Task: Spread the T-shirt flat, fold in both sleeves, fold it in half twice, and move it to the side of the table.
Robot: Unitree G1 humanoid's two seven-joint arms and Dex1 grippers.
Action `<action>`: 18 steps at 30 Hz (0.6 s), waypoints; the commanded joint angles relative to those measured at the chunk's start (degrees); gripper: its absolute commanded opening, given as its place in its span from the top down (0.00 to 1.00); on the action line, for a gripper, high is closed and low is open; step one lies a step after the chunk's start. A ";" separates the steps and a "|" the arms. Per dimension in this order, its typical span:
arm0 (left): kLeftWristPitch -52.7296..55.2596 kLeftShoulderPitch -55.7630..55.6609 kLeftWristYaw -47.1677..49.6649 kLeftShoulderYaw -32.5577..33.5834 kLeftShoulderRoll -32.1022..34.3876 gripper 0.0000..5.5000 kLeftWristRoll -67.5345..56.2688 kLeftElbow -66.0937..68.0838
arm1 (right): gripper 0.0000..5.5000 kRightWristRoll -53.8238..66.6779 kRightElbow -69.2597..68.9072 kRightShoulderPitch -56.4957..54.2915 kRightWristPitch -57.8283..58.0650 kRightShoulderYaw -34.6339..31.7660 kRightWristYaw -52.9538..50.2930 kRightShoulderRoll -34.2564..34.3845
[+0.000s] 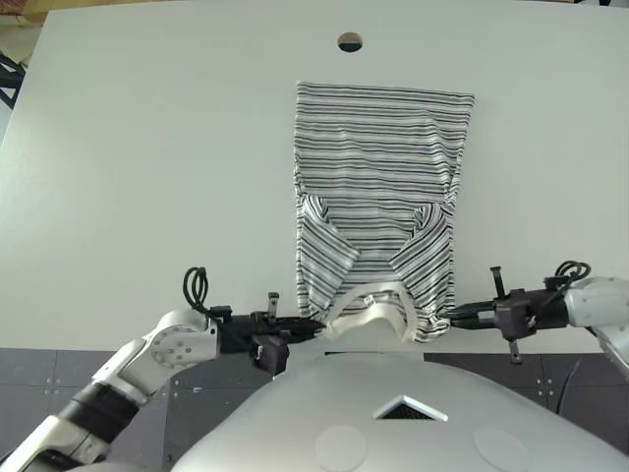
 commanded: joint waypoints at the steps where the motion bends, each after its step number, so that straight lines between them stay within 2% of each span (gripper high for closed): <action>1: 16.20 0.79 -8.93 2.10 9.28 0.98 -18.97 -14.26 | 0.98 12.38 -6.57 -0.97 11.46 -5.41 5.55 -3.73; 4: 22.18 1.22 -11.86 4.73 11.25 0.98 -27.08 -20.43 | 0.98 16.55 -9.49 0.24 16.74 -9.49 8.17 -4.15; 7: 25.14 0.71 -12.14 7.66 10.17 0.98 -28.62 -22.34 | 0.98 16.26 -10.29 0.09 18.36 -12.77 8.68 -1.81; 13: 24.47 -10.27 -4.43 14.24 -3.50 0.98 -22.88 -14.75 | 0.98 10.86 -6.25 -7.49 16.35 -16.08 3.08 10.03; 18: 19.14 -22.73 2.10 15.62 -12.97 0.98 -9.61 1.08 | 0.98 2.30 3.13 -16.43 13.06 -17.07 -2.86 18.31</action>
